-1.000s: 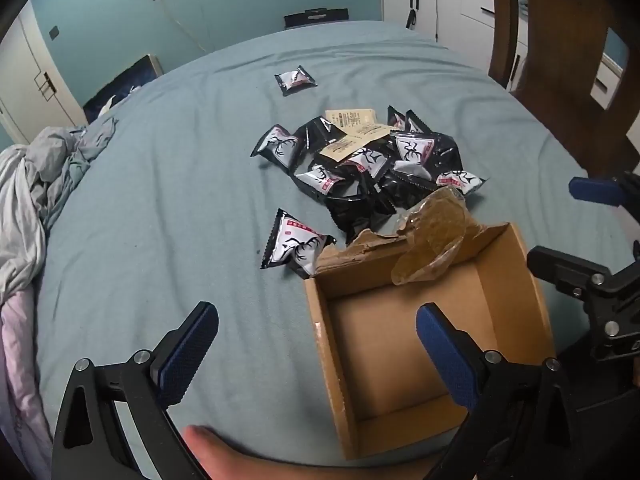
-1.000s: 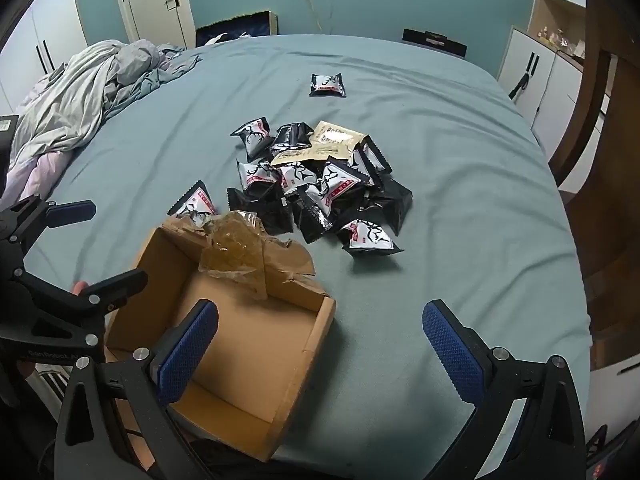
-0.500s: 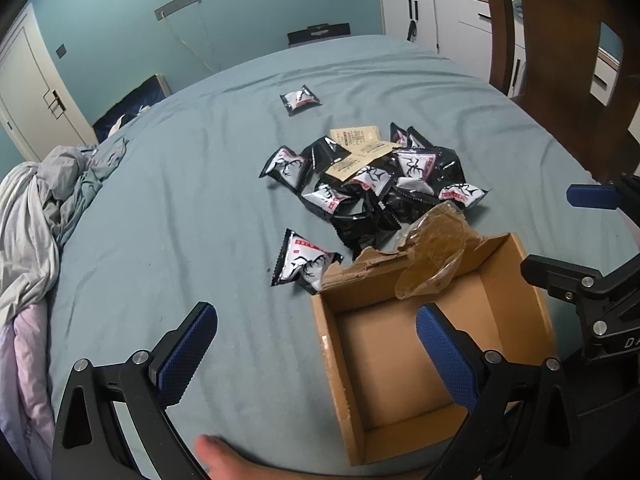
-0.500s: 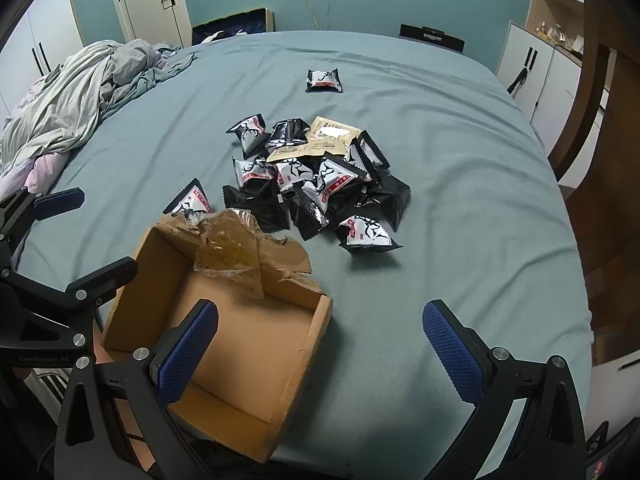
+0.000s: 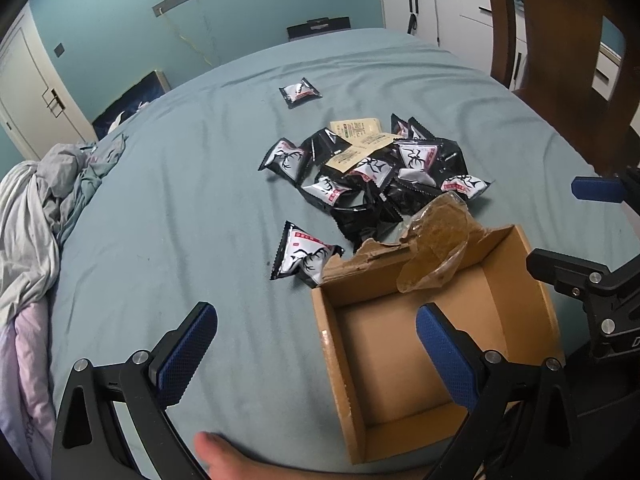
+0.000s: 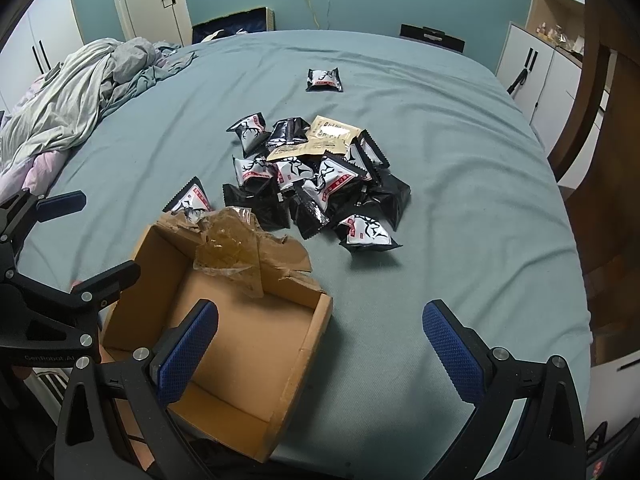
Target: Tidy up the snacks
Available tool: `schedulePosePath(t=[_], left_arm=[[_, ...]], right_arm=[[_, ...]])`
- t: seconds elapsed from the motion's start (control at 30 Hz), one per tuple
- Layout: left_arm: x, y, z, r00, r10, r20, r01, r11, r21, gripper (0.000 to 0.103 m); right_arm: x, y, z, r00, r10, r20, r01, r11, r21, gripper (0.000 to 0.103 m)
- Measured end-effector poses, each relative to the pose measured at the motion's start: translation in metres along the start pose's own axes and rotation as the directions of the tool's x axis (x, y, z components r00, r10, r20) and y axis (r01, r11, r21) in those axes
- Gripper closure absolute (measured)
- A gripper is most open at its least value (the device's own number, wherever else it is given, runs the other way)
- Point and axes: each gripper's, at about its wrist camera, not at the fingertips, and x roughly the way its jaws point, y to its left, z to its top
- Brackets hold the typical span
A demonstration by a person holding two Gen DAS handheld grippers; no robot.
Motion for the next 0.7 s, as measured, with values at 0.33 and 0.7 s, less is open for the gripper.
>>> schedulePosePath(t=[0.33, 0.7], left_arm=[[0.0029, -0.0006, 0.0000, 1.000, -0.001, -0.017, 0.001, 1.000, 0.000, 0.001], [0.0050, -0.0021, -0.0004, 1.000, 0.003, -0.023, -0.003, 1.000, 0.006, 0.001]], right_arm=[[-0.0001, 0.0016, -0.0002, 1.000, -0.004, 0.001, 0.004, 1.000, -0.006, 0.000], [-0.0034, -0.0024, 0.0004, 1.000, 0.002, 0.013, -0.002, 1.000, 0.014, 0.000]])
